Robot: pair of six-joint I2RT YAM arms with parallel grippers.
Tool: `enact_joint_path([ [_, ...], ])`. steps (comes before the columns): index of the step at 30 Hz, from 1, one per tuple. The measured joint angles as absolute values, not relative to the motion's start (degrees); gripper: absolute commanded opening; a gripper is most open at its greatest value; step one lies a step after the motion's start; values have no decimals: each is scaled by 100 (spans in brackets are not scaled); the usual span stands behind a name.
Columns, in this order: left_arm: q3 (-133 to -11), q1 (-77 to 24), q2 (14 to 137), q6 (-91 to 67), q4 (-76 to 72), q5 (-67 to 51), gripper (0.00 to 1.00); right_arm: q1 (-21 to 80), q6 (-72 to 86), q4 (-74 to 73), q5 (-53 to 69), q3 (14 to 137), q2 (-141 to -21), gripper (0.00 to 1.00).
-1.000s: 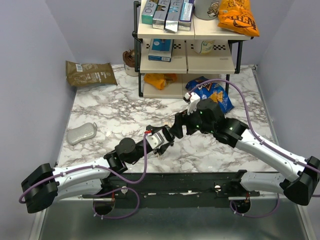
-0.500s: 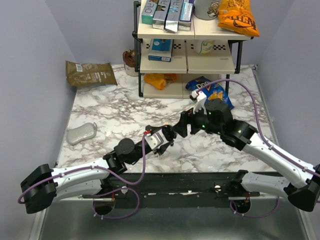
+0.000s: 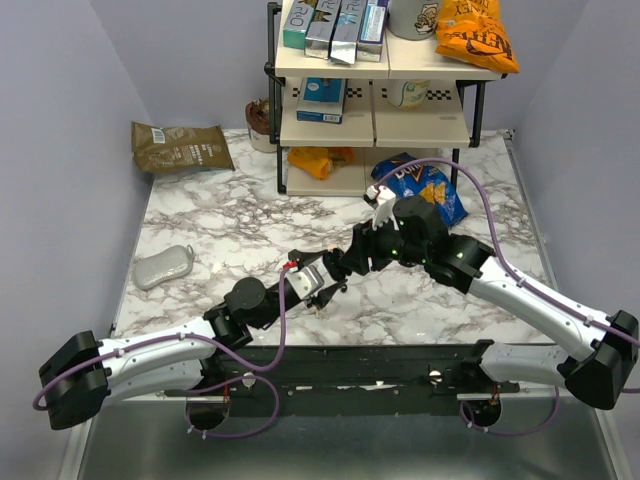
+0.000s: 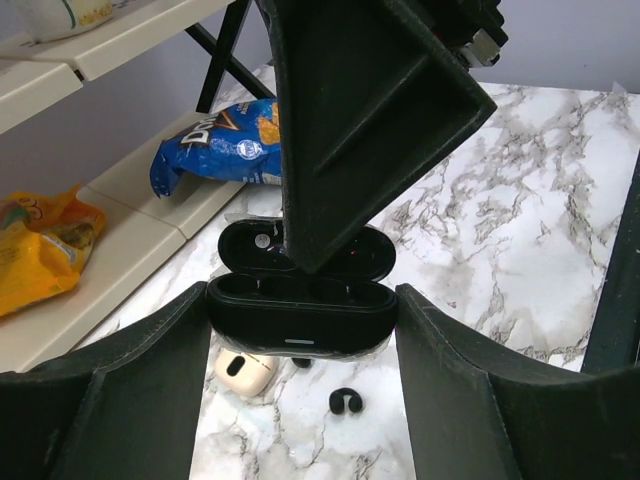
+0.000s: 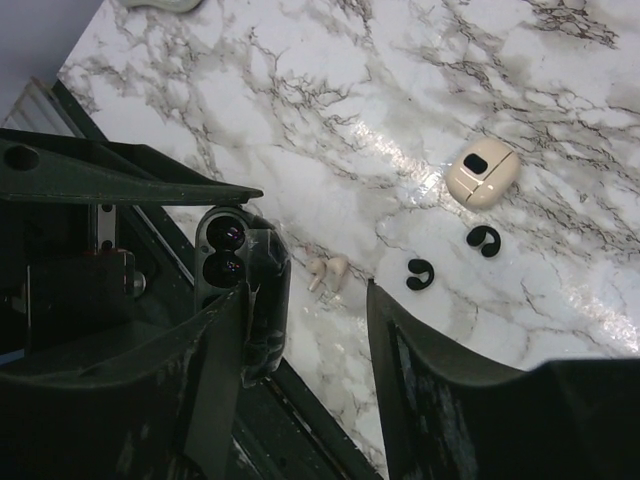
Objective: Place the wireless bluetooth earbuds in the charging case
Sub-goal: Open the charging case, then adjust the charging case.
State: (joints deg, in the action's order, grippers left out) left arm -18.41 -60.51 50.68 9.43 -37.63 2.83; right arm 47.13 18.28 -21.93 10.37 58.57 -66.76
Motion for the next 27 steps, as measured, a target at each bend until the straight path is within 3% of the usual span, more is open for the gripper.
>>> enact_joint_path([
  [5,-1841,-6051,5061,943,-3754,283,0,4713,1822,-2174,1061,5857,-6705,44],
  [11,-1839,-6051,5065,943,-3723,305,0,4713,1804,-2084,1236,5857,-6779,23],
  [14,-1841,-6051,5070,943,-3723,349,24,4713,1809,-2071,1282,5857,-6781,10],
  [15,-1841,-6051,5070,943,-3723,366,42,4713,1815,-2067,1269,5857,-6781,6],
  [16,-1844,-6051,5070,941,-3721,392,51,4713,1822,-2069,1269,5859,-6781,1],
  [18,-1909,-6064,5100,930,-3660,469,65,4713,1785,-2073,1271,5863,-6781,1],
  [23,-2154,-6093,5225,814,-3433,642,82,4713,1570,-2279,1184,6010,-6759,1],
  [24,-2189,-6095,5242,801,-3413,657,99,4713,1531,-2311,1168,6034,-6746,1],
  [27,-2259,-6110,5301,679,-3369,757,99,4722,1380,-2381,1232,6121,-6689,1],
])
